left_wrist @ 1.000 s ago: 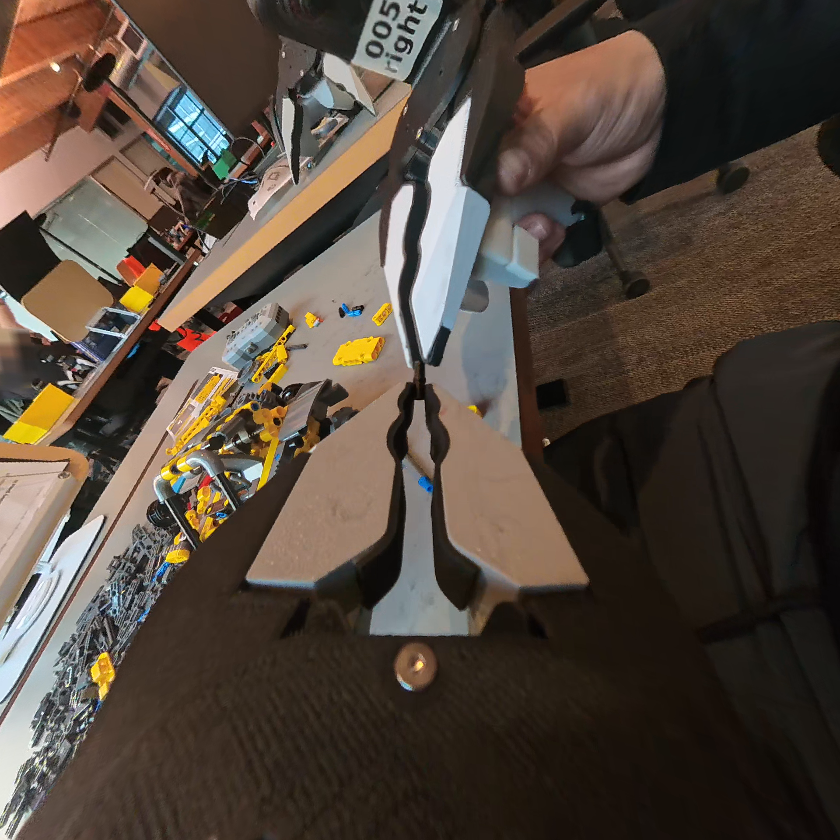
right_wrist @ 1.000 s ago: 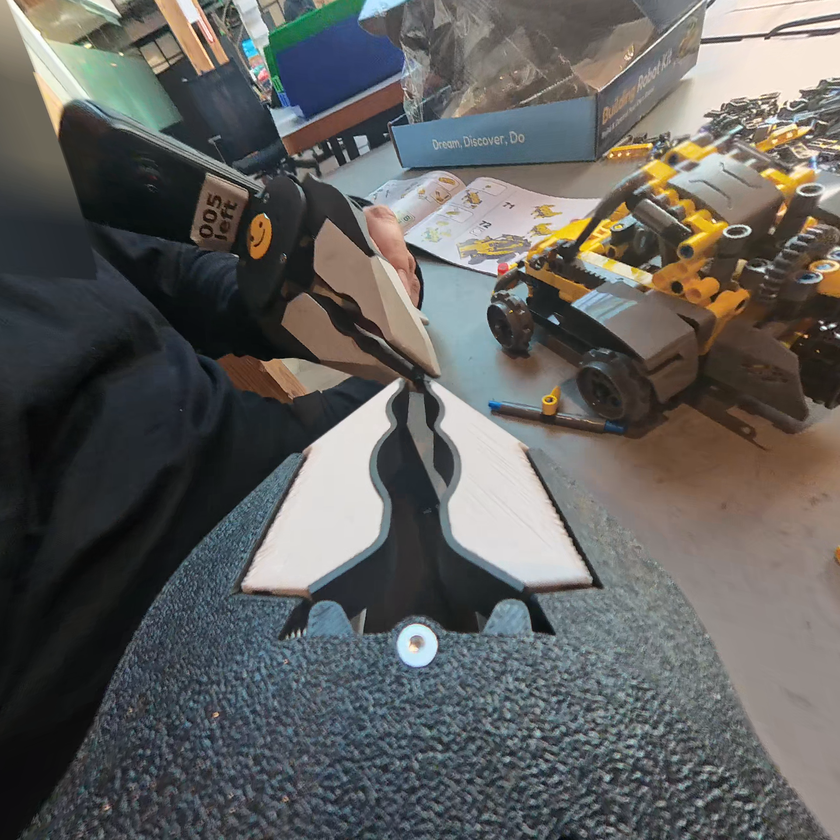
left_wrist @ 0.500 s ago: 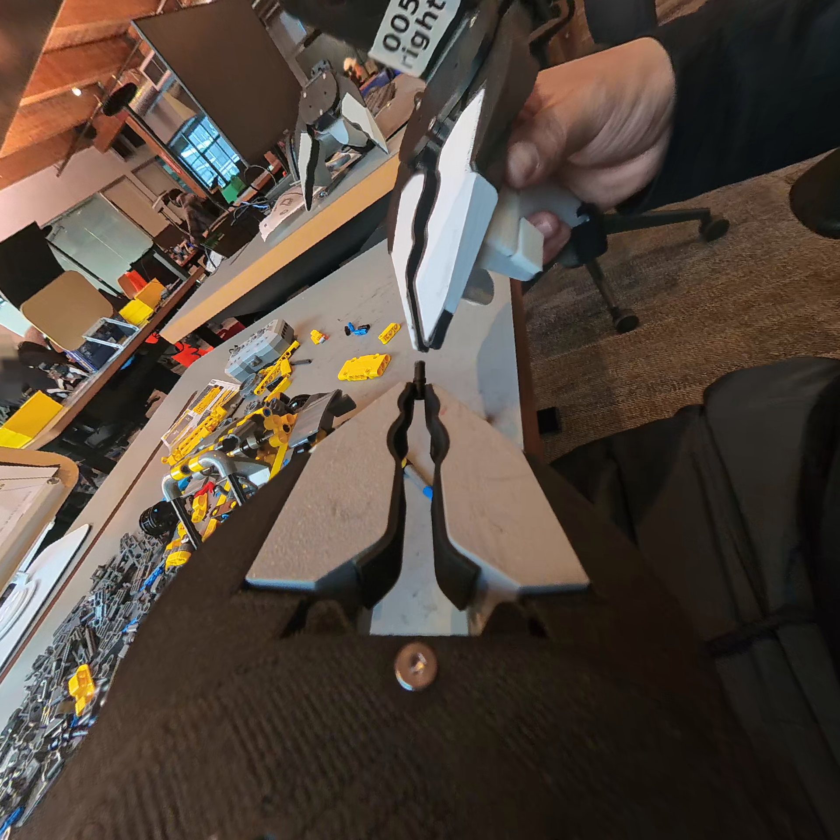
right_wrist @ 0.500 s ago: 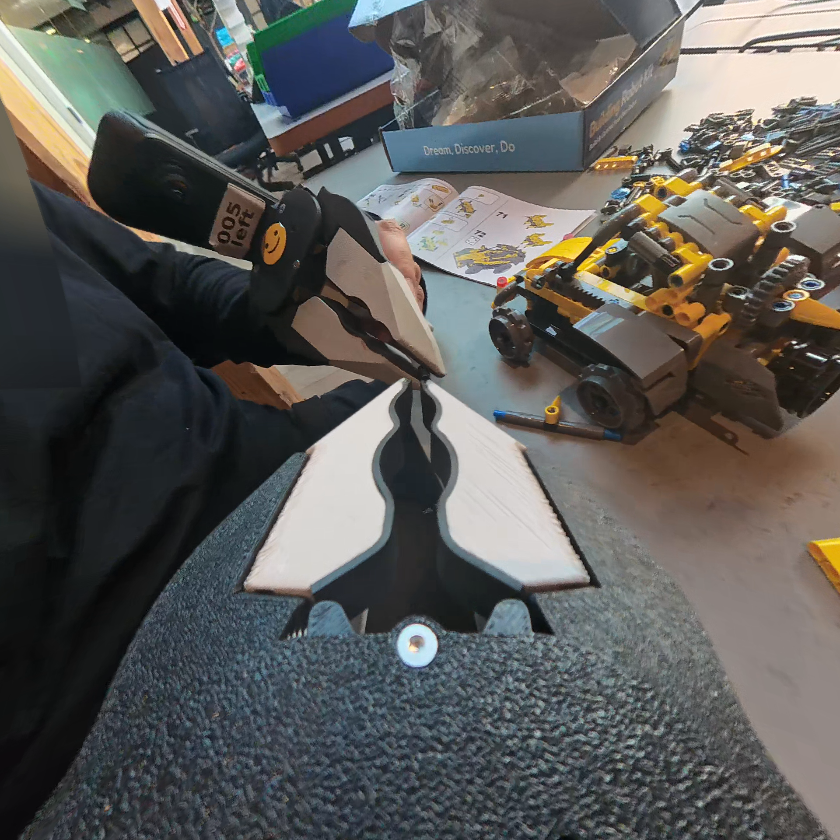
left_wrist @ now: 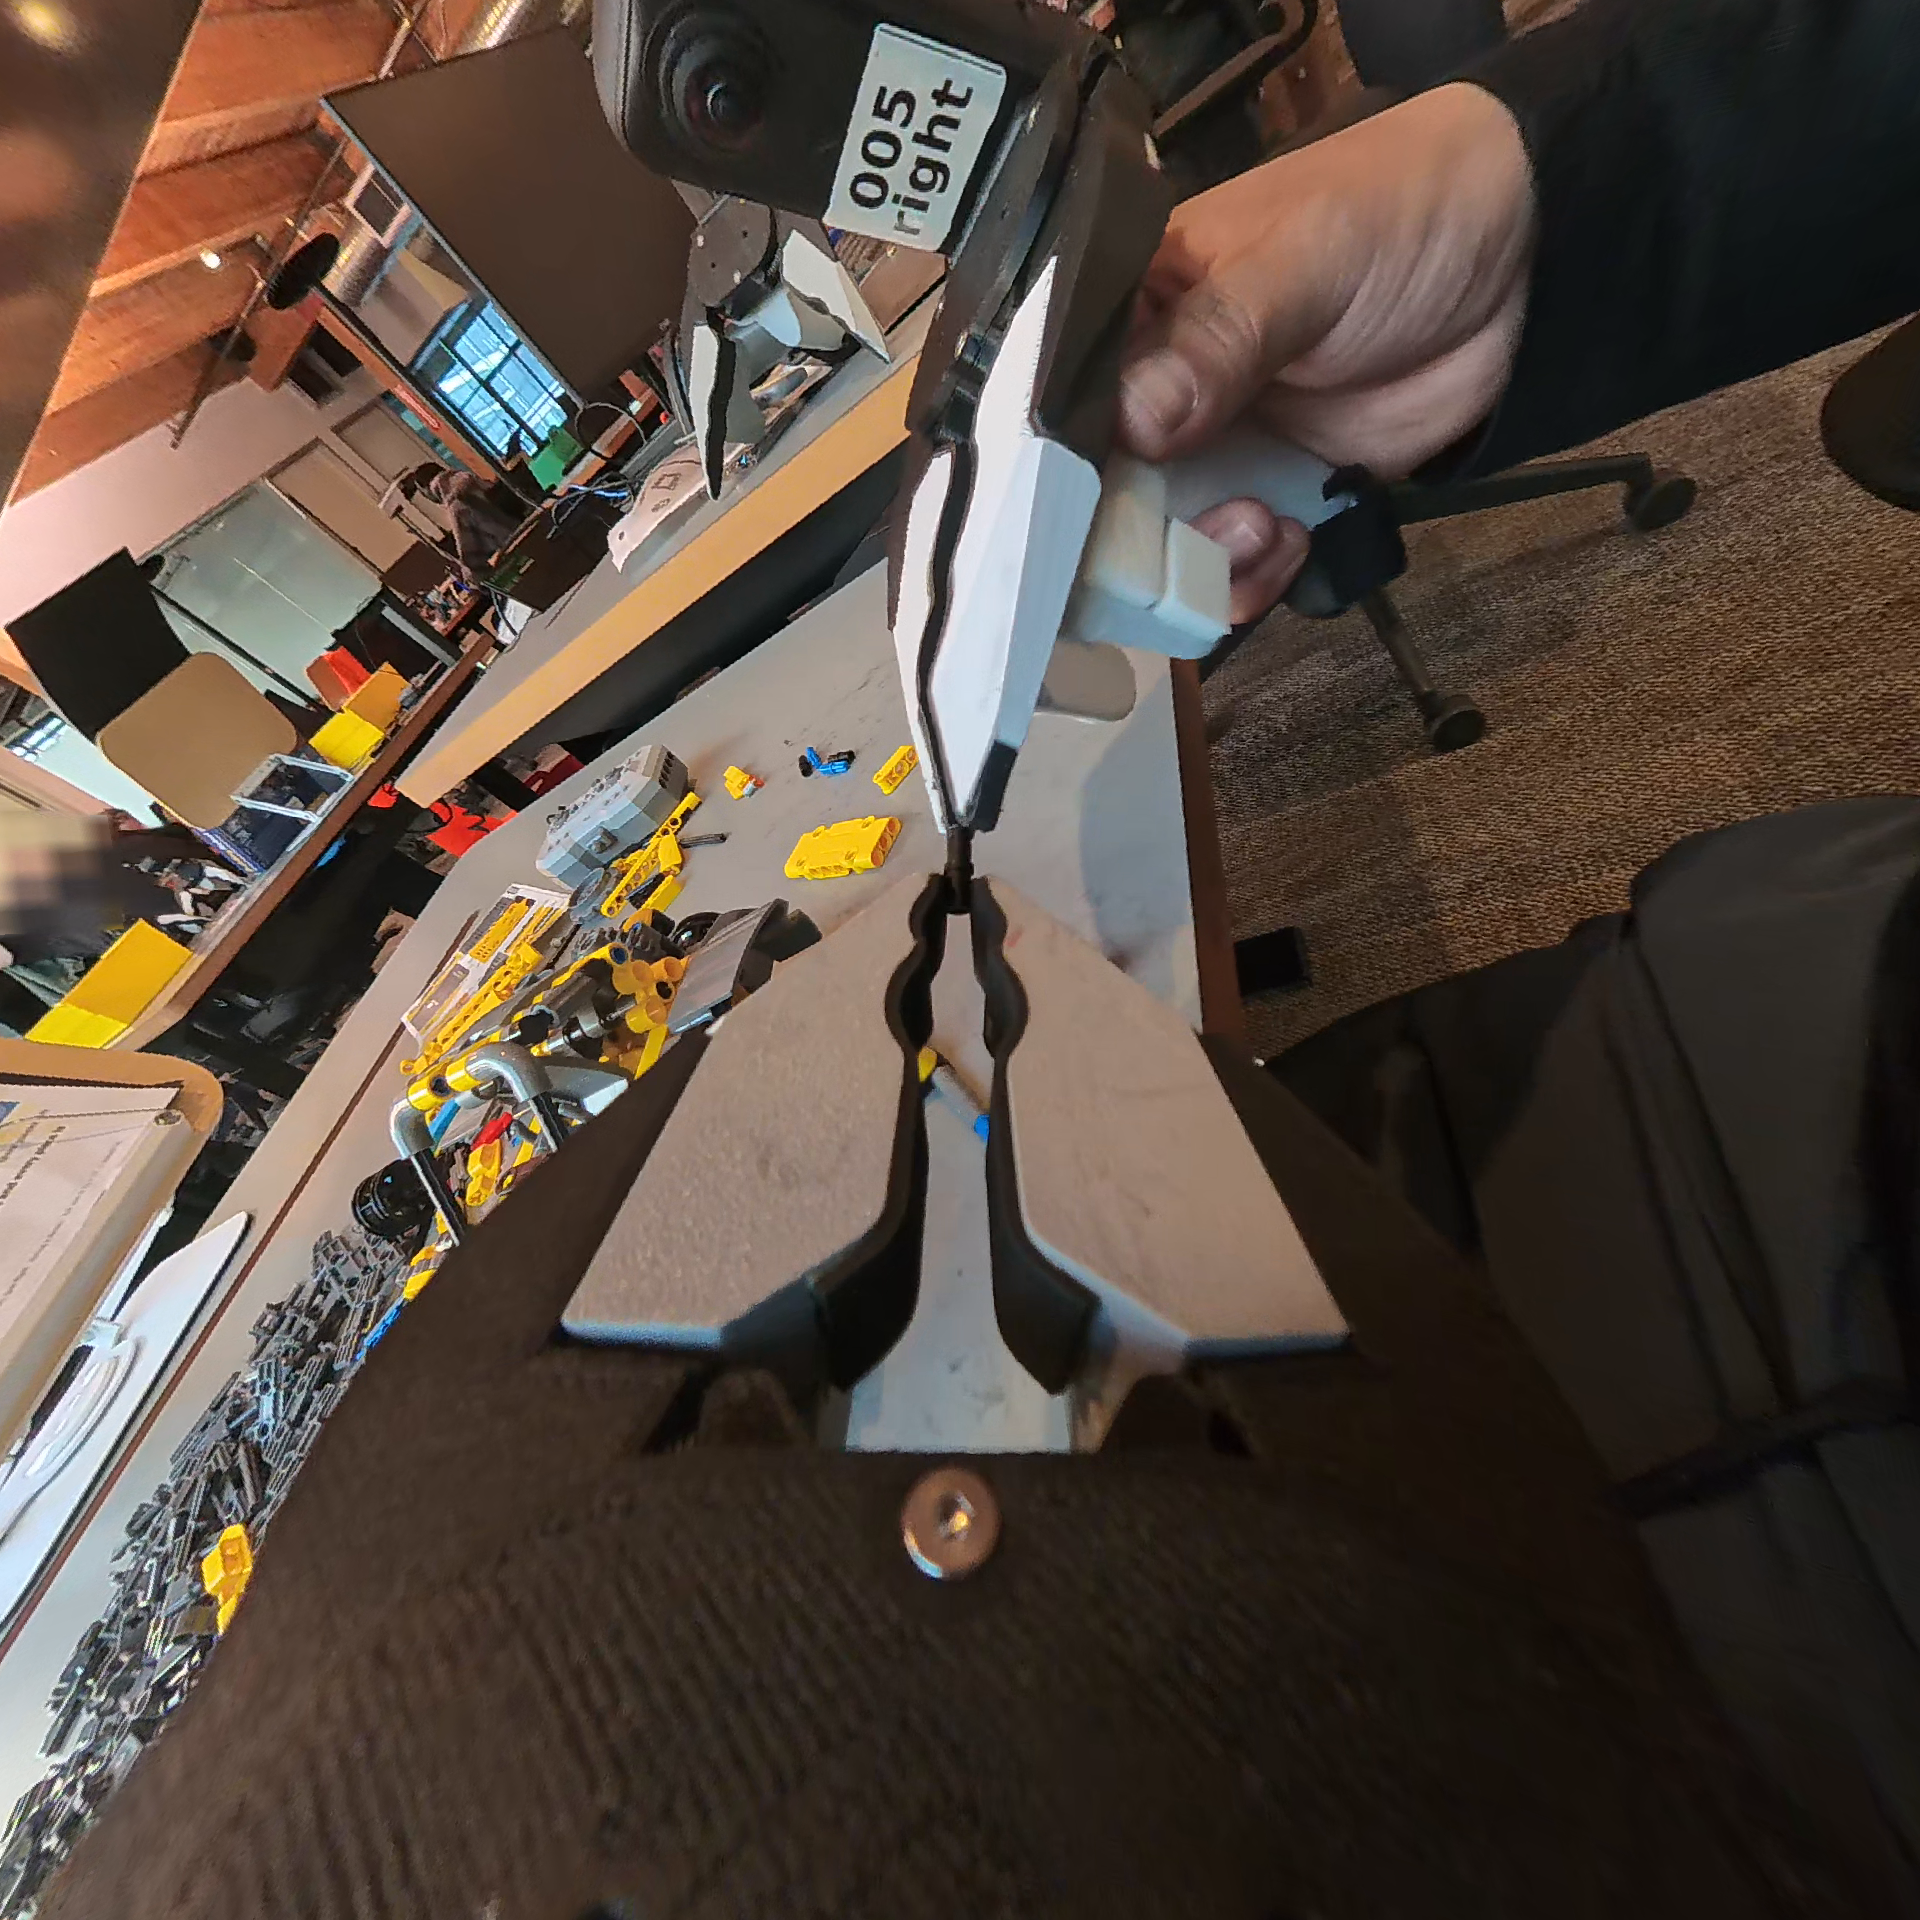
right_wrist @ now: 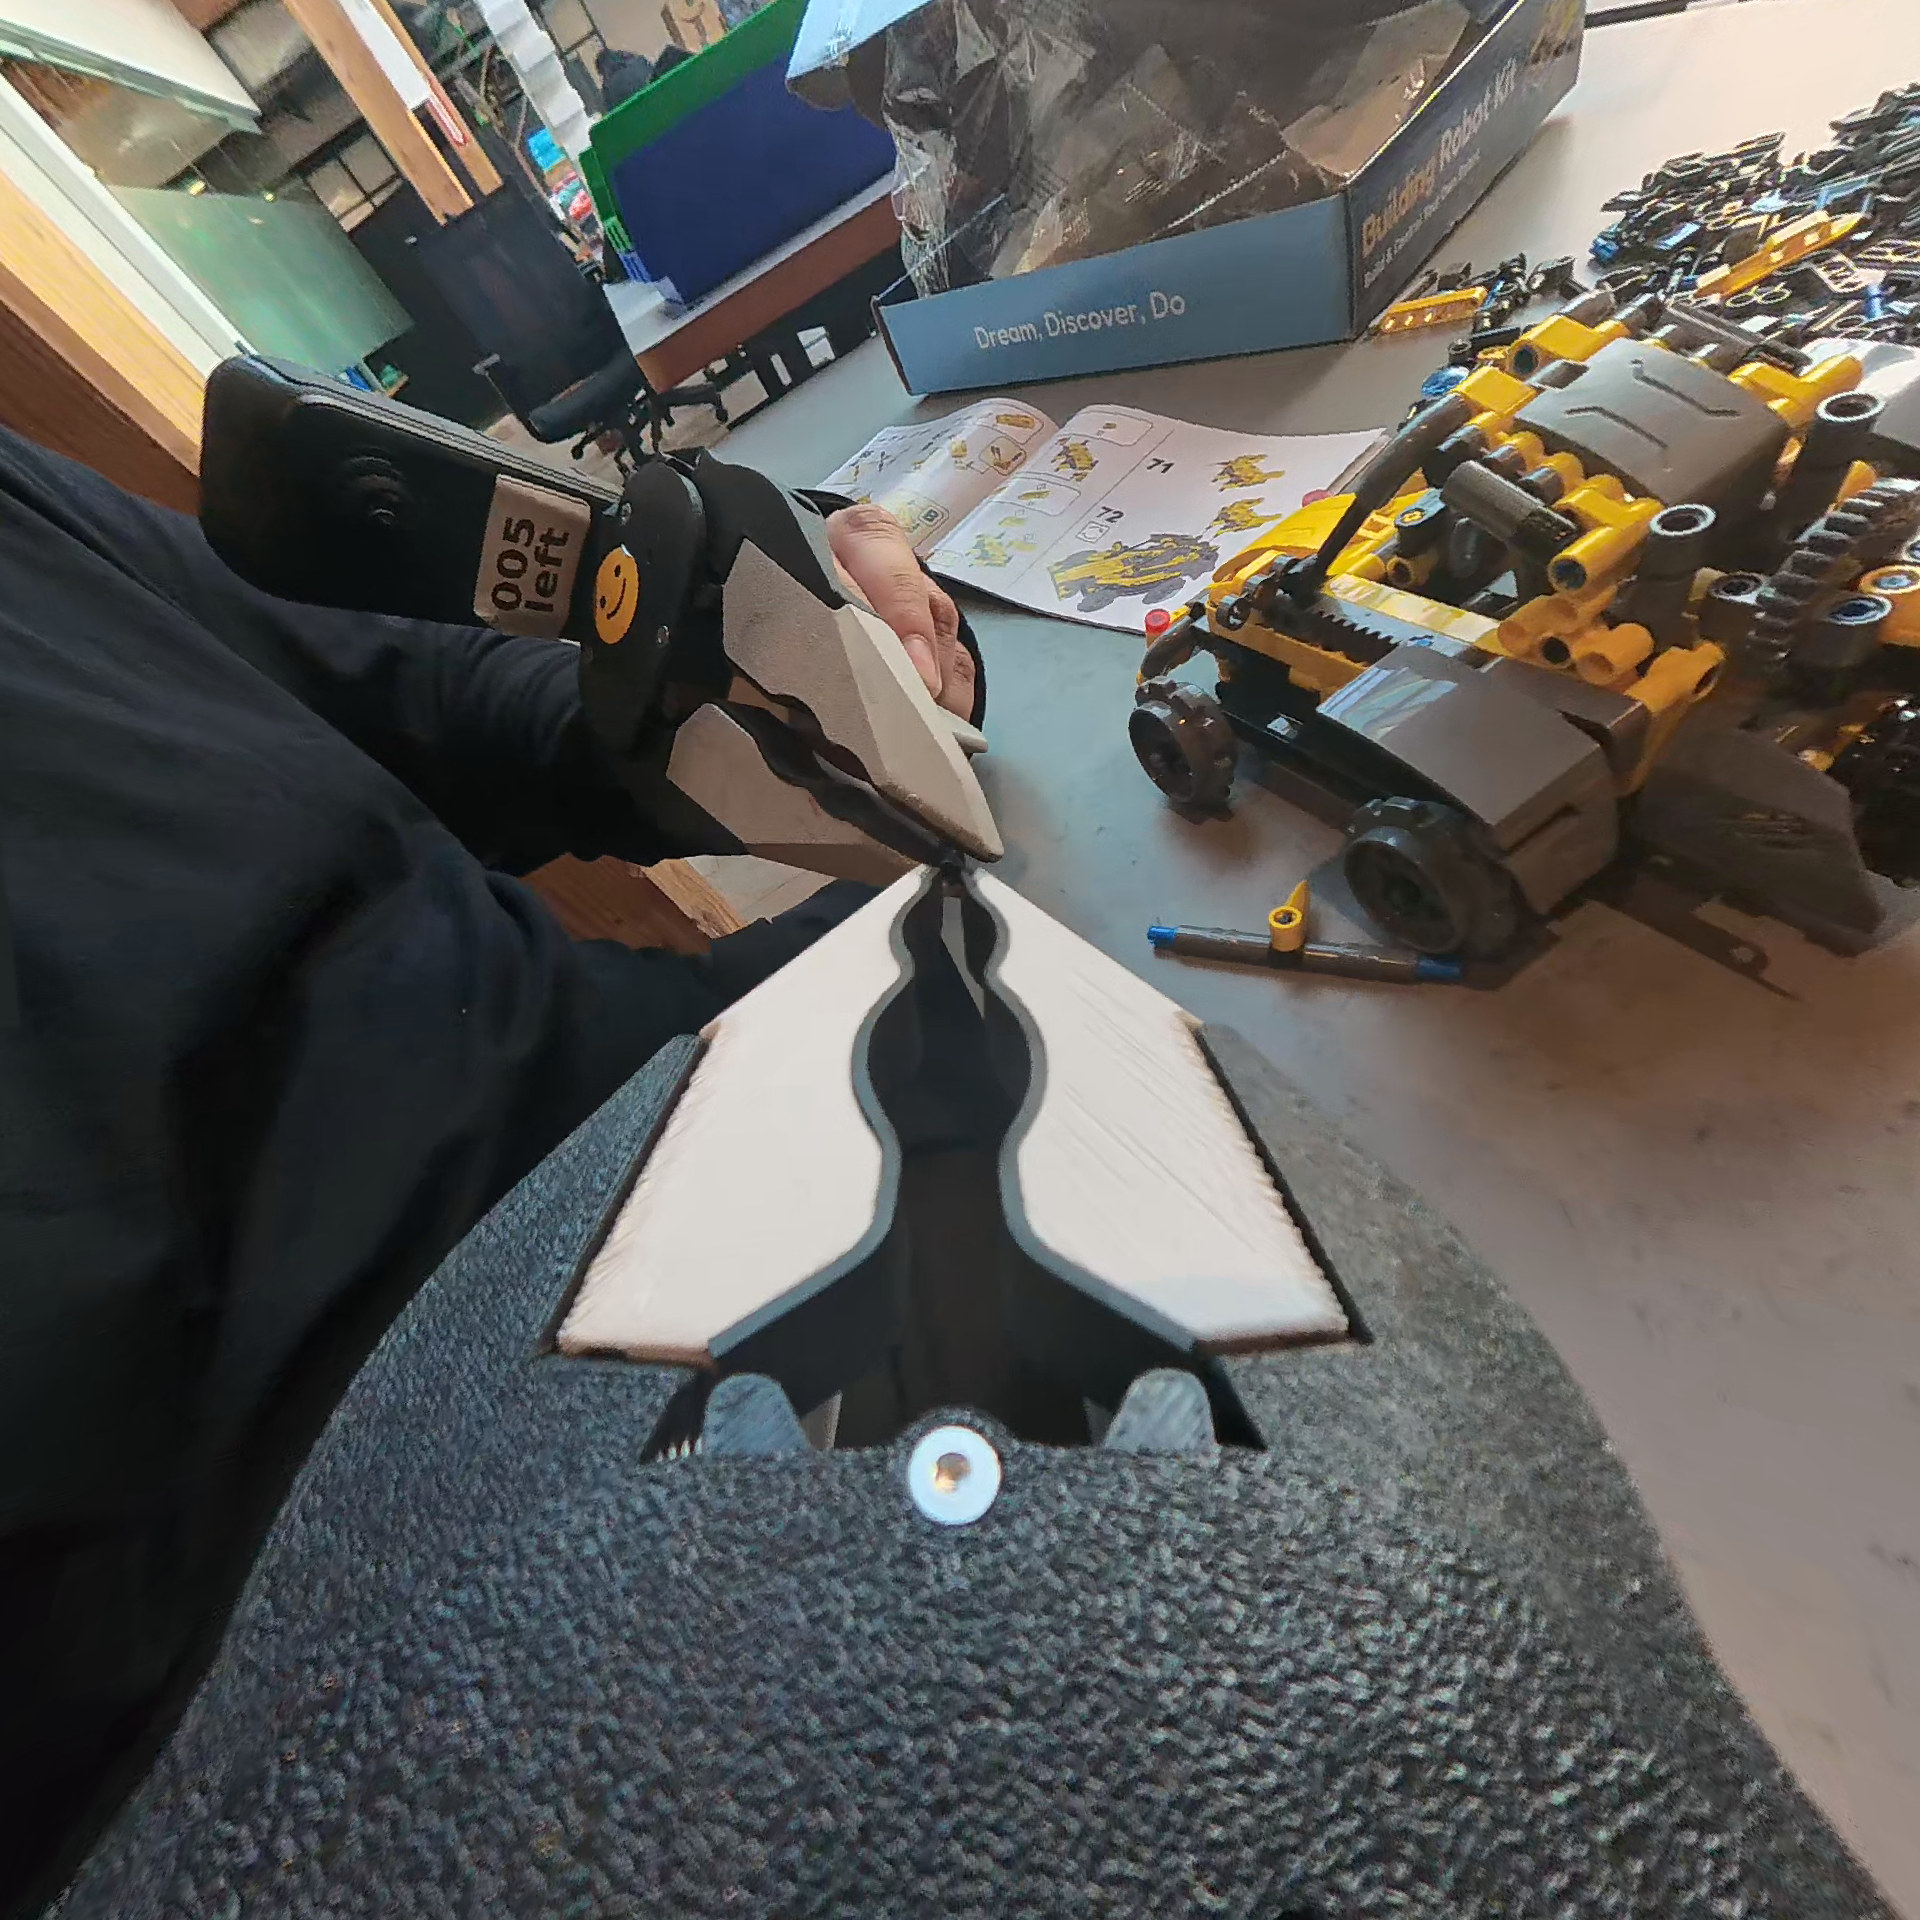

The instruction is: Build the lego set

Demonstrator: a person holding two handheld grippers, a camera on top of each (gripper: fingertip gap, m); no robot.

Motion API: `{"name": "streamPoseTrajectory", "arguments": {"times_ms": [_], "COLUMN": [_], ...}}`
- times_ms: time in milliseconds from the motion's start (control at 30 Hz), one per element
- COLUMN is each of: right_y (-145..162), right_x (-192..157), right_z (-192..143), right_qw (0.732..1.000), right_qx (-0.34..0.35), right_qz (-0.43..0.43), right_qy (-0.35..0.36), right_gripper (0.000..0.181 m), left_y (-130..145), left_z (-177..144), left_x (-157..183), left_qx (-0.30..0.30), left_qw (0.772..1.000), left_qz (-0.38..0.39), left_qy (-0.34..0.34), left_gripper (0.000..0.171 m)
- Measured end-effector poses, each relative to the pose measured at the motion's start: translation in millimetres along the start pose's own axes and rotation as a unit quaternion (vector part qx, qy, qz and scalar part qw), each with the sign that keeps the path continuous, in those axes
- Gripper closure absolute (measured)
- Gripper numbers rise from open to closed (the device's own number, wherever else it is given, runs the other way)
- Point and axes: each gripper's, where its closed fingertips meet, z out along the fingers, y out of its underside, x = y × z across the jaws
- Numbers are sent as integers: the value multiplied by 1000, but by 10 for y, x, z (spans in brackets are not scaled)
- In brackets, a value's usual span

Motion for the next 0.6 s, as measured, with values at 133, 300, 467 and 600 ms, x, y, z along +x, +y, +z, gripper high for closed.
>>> {"name": "streamPoseTrajectory", "arguments": {"times_ms": [133,300,467,600], "right_y": [-11,-30,-20,-17], "right_x": [12,18,-2,-27], "right_z": [-7,-33,-6,-5], "right_qw": [1000,1000,1000,1000], "right_qx": [3,4,4,4], "right_qz": [3,1,9,16], "right_qy": [3,6,-2,-14], "right_gripper": [175,174,176,170], "left_y": [-10,-8,-6,-5], "left_z": [-3,10,7,12], "left_x": [-9,29,21,27], "left_qx": [3,0,-1,-3], "left_qw": [1000,1000,1000,1000], "left_qz": [0,17,22,27], "left_qy": [-2,-2,-7,-8], "left_gripper": [170,170,170,170]}}
